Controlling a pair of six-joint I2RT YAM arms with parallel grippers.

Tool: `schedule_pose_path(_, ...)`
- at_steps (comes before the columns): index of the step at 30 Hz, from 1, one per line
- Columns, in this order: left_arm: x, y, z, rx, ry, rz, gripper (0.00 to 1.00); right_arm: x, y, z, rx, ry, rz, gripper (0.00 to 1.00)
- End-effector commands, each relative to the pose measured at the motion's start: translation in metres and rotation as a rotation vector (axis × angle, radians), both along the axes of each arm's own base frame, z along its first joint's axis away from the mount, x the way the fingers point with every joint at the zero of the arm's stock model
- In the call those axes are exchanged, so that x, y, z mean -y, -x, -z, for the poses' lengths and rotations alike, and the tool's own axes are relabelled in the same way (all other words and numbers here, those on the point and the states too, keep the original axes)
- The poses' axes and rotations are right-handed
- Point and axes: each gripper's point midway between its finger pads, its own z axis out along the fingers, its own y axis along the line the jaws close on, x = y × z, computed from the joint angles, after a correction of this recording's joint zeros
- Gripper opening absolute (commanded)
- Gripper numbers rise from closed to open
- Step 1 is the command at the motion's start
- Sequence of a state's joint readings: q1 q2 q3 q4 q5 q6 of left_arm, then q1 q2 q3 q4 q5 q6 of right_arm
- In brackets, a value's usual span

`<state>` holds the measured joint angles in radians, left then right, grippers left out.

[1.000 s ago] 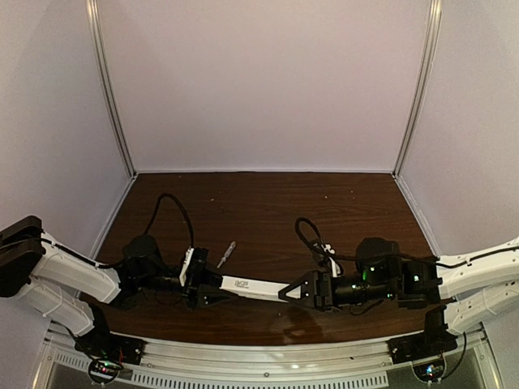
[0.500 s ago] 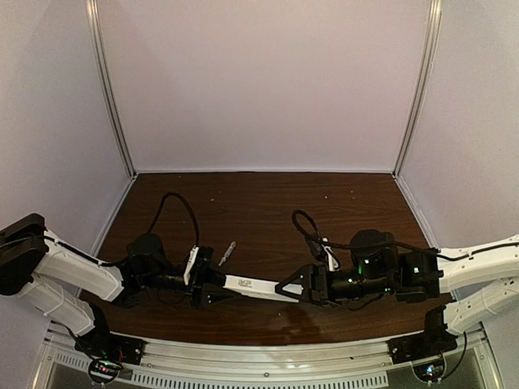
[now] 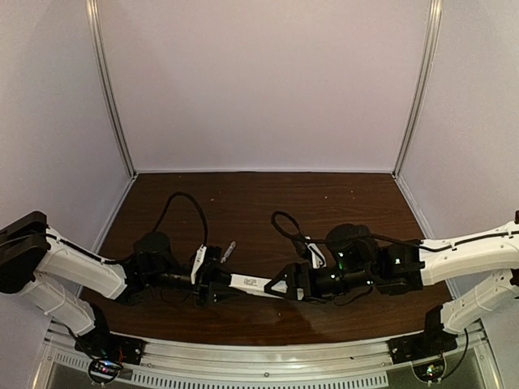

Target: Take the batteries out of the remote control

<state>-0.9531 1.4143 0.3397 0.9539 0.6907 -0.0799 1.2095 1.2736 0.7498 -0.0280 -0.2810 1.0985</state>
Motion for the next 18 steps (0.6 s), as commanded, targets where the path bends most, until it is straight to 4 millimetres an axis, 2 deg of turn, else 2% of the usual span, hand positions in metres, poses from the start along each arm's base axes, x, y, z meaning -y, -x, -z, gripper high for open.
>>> schedule_pose_path(1, 0.014, -0.006, -0.001, 0.058, -0.016, -0.035, 0.0, -0.004, -0.004, -0.006, 0.003, 0.002, -0.018, 0.81)
schedule_pose_path(10, 0.015, -0.008, 0.0, 0.062, -0.02, -0.042, 0.0, -0.004, -0.007, 0.001, -0.006, 0.006, -0.019, 0.76)
schedule_pose_path(18, 0.011, -0.001, -0.009, 0.066, 0.015, -0.02, 0.0, -0.004, -0.003, 0.002, -0.01, -0.049, -0.027, 0.63)
